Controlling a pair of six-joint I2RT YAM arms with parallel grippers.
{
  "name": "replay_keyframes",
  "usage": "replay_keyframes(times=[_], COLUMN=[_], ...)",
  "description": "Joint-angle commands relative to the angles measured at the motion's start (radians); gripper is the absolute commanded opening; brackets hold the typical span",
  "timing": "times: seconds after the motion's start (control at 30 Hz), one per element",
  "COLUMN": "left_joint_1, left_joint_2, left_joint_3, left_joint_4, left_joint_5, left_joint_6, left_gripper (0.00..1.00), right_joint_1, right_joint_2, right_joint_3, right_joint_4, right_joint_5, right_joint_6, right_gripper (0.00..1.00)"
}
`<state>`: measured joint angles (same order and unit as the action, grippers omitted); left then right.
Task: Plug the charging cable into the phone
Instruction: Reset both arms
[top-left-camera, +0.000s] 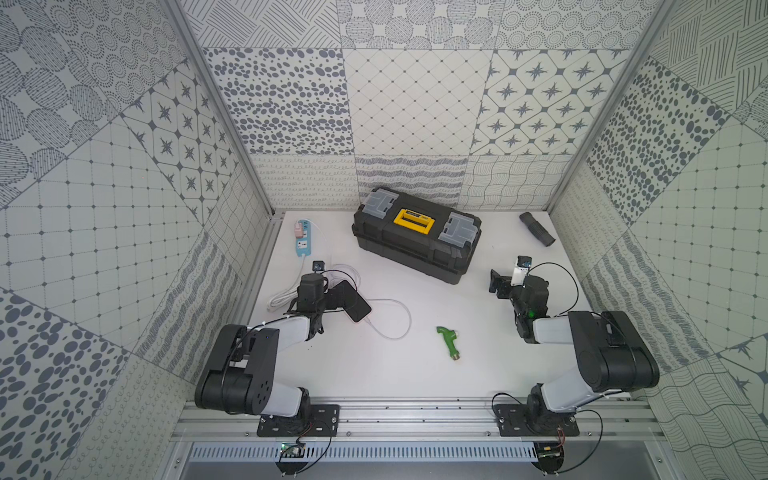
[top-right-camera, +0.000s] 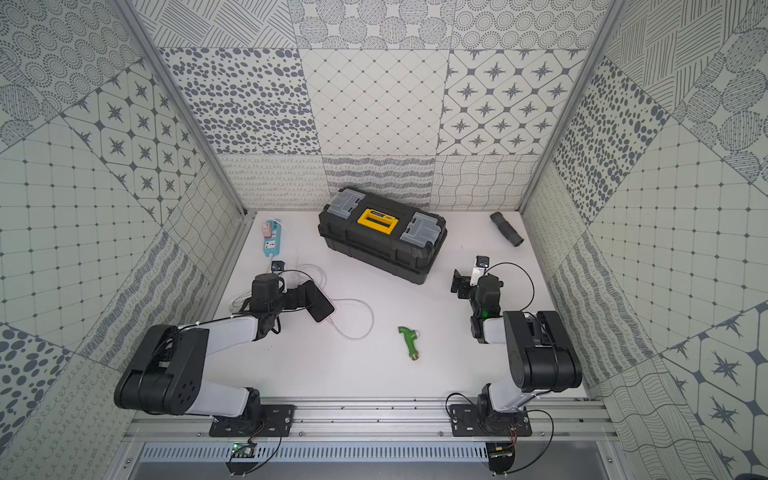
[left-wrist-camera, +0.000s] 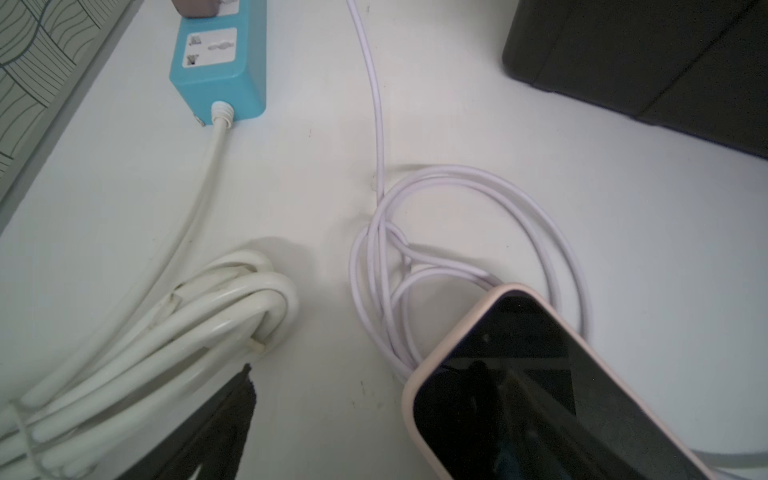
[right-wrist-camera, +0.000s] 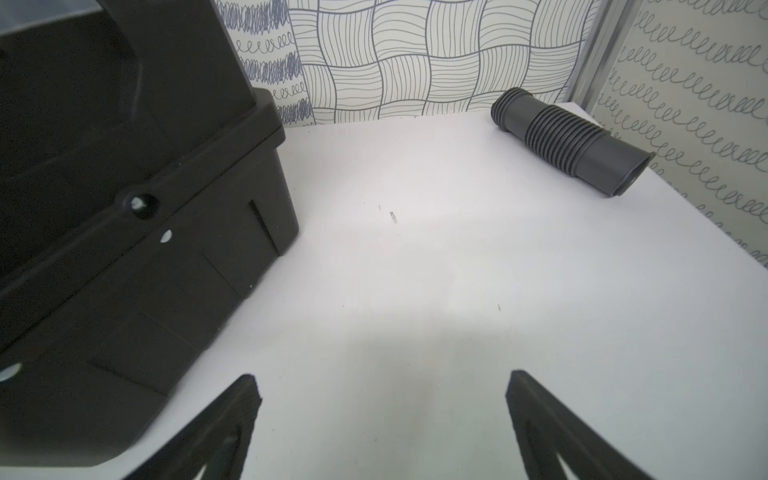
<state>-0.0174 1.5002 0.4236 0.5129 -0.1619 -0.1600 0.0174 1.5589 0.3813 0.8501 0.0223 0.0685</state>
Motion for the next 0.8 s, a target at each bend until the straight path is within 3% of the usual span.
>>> replay_keyframes(times=[0.0,0.07,0.77], left_joint_1=[0.002,0.001,-0.018], left_joint_2=[0.092,0.061,0.079], left_joint_3=[-0.119,-0.051,-0.029], left_joint_4=[0.585,0.401,0.38], left_joint_5=[0.088,0.051,0.05], left_joint_6=[0.084,0.056,0.094], left_gripper=[0.93,0.96,0.97], right_joint_1=[0.0,0.0,0.001], right_joint_2=[0.004,0.005,0.006], right_joint_3=[0.012,0.012,0.011], right_joint_4=[0.046,0.045,0.052], right_joint_5=[-0.009,-0.009,-0.008], right_joint_6=[-0.013,-0.013,-0.014], right_gripper=[0.96,0.96,0.97])
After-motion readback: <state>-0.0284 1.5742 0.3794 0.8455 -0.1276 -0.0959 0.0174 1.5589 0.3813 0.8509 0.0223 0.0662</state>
